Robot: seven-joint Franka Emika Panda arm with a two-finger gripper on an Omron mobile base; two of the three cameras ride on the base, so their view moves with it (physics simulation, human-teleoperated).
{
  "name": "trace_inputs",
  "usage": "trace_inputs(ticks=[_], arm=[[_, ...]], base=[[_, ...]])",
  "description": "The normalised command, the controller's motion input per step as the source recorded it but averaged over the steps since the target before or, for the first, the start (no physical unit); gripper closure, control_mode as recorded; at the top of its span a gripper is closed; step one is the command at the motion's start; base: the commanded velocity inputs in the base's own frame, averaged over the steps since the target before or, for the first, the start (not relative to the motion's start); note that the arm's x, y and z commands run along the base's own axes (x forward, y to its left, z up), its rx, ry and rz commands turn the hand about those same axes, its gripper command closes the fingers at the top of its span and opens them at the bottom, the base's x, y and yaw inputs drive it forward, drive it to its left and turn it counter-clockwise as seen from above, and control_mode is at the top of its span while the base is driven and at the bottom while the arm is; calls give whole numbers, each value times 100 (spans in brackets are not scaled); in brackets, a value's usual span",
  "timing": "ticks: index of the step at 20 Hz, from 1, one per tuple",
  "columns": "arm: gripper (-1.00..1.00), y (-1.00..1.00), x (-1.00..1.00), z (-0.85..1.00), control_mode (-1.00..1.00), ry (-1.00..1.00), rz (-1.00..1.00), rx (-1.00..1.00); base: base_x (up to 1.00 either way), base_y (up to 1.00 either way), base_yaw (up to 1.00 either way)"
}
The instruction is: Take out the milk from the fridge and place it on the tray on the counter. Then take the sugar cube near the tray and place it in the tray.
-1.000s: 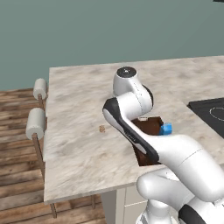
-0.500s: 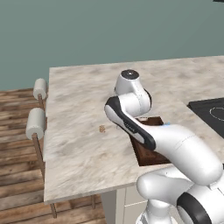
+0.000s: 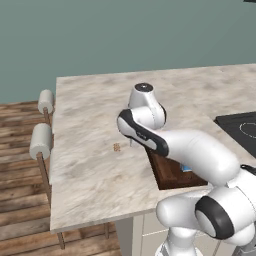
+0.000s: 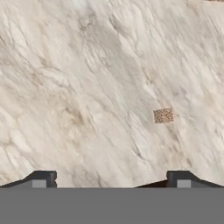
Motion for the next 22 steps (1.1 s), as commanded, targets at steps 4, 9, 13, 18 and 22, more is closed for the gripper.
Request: trace_inputs(ticks=[4,9,13,18,22], arm=[[-100,10,43,-22,-100,14,0,0],[-100,10,24,-17,-100,11,0,0],[-100,8,36,-29,-100,13,0,-1],[-100,3,28,-13,-100,7,0,-1],[-100,0,4,-12,-100,-1,0,-7]], base=[[0,0,0],[0,0,0],[0,0,0],[0,0,0],[0,0,0]])
